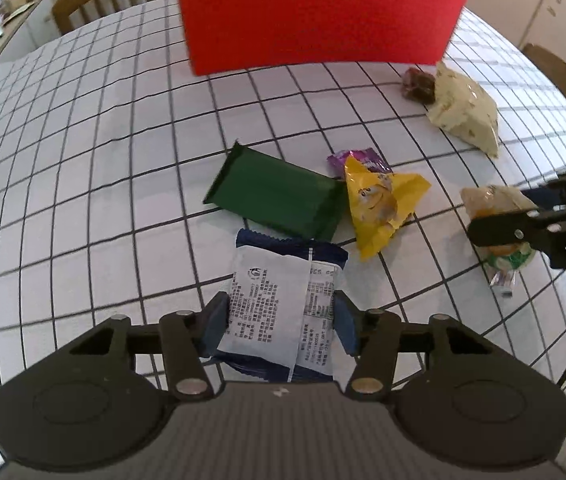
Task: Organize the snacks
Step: 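Carry both packets over the red box and lower them inside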
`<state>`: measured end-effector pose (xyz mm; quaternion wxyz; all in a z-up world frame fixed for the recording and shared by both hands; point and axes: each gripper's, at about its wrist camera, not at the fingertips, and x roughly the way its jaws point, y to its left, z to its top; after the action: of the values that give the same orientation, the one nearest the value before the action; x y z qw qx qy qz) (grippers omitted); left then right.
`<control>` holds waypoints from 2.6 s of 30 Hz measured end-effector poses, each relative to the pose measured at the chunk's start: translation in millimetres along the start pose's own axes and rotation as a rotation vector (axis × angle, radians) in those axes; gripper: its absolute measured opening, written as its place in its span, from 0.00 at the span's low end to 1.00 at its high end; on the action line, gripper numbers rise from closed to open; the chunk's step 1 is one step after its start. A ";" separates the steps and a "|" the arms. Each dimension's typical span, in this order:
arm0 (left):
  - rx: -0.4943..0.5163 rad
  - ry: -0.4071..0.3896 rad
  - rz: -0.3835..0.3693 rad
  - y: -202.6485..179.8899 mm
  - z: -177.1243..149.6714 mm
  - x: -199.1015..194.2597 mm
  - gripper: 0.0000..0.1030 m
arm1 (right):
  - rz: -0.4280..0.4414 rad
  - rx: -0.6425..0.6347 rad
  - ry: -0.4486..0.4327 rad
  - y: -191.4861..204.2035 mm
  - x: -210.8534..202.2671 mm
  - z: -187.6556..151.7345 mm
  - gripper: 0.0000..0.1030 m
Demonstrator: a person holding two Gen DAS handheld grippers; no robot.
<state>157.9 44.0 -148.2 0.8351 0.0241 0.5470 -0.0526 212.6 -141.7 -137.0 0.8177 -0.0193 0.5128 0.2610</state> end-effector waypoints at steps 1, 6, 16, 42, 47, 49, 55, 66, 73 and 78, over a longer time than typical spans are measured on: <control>-0.021 0.000 0.004 0.5 -0.1 -2.3 0.52 | 0.001 0.004 -0.004 -0.2 -2.7 -0.1 0.33; -0.099 -0.030 -0.018 -0.2 4.4 -25.2 0.52 | 0.010 0.016 -0.038 -0.5 -21.0 3.8 0.33; -0.165 -0.150 -0.011 -14.9 46.7 -86.5 0.53 | 0.027 0.006 -0.165 -0.7 -72.8 40.3 0.33; -0.115 -0.266 0.156 -14.1 226.8 -93.9 0.53 | -0.035 0.029 -0.352 -36.9 -80.8 188.8 0.33; -0.118 -0.224 0.172 -11.7 248.8 -67.8 0.53 | -0.036 0.055 -0.320 -51.8 -57.6 203.5 0.33; -0.119 -0.202 0.177 -11.6 256.3 -56.7 0.53 | -0.032 0.075 -0.306 -58.9 -47.5 207.4 0.33; -0.109 -0.136 0.178 -15.2 268.5 -19.9 0.53 | -0.033 0.130 -0.254 -78.9 -14.3 215.7 0.33; -0.083 -0.046 0.187 -12.2 273.5 29.1 0.53 | -0.048 0.178 -0.172 -92.9 31.3 216.2 0.33; -0.081 -0.006 0.179 -11.9 268.2 45.8 0.53 | -0.069 0.157 -0.158 -87.2 38.5 214.6 0.34; -0.082 -0.009 0.171 -13.9 265.7 46.1 0.54 | -0.075 0.145 -0.160 -84.0 36.3 215.1 0.35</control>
<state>416.5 1.4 -83.8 0.8393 0.0364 0.5408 0.0411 440.6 -135.0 -85.8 0.8645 0.0414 0.4623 0.1931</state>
